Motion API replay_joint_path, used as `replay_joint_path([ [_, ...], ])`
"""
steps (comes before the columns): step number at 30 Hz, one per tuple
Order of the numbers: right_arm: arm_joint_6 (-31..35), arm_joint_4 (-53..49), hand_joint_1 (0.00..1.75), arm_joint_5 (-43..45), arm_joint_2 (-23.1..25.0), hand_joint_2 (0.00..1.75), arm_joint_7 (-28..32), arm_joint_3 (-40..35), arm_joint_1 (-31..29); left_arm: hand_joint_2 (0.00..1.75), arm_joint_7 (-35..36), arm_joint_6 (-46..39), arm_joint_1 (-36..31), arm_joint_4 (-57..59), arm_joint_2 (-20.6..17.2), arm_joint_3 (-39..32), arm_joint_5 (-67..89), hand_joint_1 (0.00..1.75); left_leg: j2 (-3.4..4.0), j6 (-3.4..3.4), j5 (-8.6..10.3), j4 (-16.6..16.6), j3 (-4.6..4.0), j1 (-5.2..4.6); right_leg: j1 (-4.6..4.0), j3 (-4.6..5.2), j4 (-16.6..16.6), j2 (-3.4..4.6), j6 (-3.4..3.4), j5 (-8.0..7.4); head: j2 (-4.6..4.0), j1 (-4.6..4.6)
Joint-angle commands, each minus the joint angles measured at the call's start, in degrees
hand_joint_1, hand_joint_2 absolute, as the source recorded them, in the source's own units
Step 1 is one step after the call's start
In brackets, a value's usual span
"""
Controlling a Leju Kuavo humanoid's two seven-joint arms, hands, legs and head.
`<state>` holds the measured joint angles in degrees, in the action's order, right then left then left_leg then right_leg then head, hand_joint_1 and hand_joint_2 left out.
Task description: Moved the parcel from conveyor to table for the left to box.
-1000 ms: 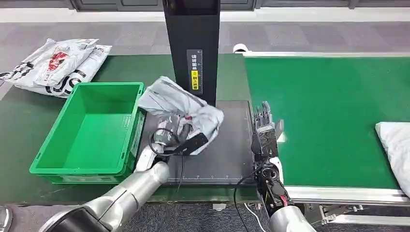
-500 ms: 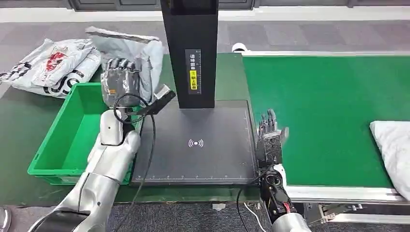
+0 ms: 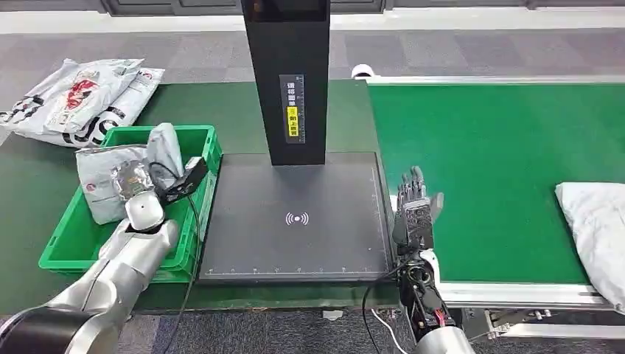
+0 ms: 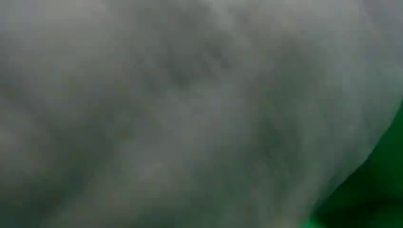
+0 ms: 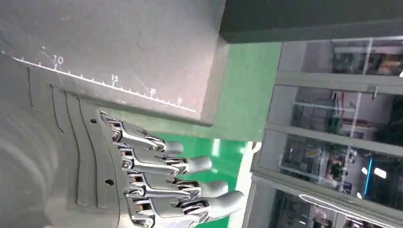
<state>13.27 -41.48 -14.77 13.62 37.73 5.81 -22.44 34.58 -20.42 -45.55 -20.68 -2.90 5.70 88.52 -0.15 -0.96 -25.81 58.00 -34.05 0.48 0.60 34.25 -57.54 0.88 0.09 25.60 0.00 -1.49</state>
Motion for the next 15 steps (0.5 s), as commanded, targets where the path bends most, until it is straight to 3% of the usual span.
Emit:
replay_joint_path([
  [1,-1.3,-0.7,0.0,-0.6,-0.8,0.0,-0.7,2.3,-0.1,1.75,-2.7,7.4,-2.5,8.0,-0.6,-3.6,-2.3,1.75,-0.06,0.04,0.0,-0.1,0.07,0.01,-0.03,-0.12,0.1,-0.12,0.0,0.01,0.0,0.0],
  [5,-1.3,-0.7,0.0,-0.6,-0.8,0.0,-0.7,2.3,-0.1,1.75,-2.7,7.3,-2.3,8.0,-0.4,-3.6,-2.3,1.75,-0.09,0.03,0.04,-0.1,0.11,-0.03,0.06,-0.18,0.1,-0.13,0.02,0.0,0.0,0.0],
  [6,-1.5,-0.6,0.0,-0.7,-0.9,0.0,-0.7,2.2,-0.2,1.75,-2.2,8.8,-2.4,8.2,-0.4,-3.8,-2.1,1.54,-0.09,0.05,0.08,-0.2,0.16,0.0,0.03,-0.26,0.2,-0.16,0.01,-0.06,0.0,0.0],
  [7,-1.4,-0.5,0.0,-0.9,-0.9,0.0,-0.8,2.1,-0.2,1.75,-3.3,8.1,-2.1,7.6,-0.3,-4.9,-2.8,0.0,-0.1,0.03,0.04,-0.1,0.1,-0.03,0.06,-0.18,0.1,-0.14,0.02,-0.01,0.0,0.0],
  [9,-1.2,-1.0,0.0,-1.3,-0.8,0.0,-1.2,1.8,0.4,1.75,-3.2,2.3,-1.9,7.0,-0.2,-6.6,-2.3,0.0,-0.1,0.05,0.08,-0.2,0.17,0.0,0.03,-0.26,0.2,-0.17,0.01,-0.06,0.0,0.0],
  [12,-0.4,-1.8,0.0,-1.6,-1.0,0.0,-1.6,1.5,1.4,1.75,-10.3,-10.9,-3.2,6.1,0.4,-12.5,-5.8,0.0,-0.14,0.02,0.03,0.0,0.15,0.02,0.02,-0.25,0.0,-0.17,0.0,-0.01,0.0,0.0],
  [13,0.8,-2.1,0.0,-2.0,-1.1,0.0,-1.5,1.5,1.6,0.0,-17.7,-14.5,-4.1,5.4,1.3,-17.4,-11.1,0.0,-0.16,0.03,0.05,-0.1,0.15,0.02,0.01,-0.27,0.1,-0.22,0.0,-0.02,-0.02,0.0],
  [15,2.5,-2.5,0.0,-2.1,-1.2,0.0,-1.4,1.9,1.9,0.0,-29.4,-19.6,-5.6,3.8,2.8,-23.2,-17.6,0.0,-0.25,-0.02,0.06,0.0,0.03,0.06,-0.04,-0.18,0.0,-0.3,-0.01,0.01,0.0,0.0],
])
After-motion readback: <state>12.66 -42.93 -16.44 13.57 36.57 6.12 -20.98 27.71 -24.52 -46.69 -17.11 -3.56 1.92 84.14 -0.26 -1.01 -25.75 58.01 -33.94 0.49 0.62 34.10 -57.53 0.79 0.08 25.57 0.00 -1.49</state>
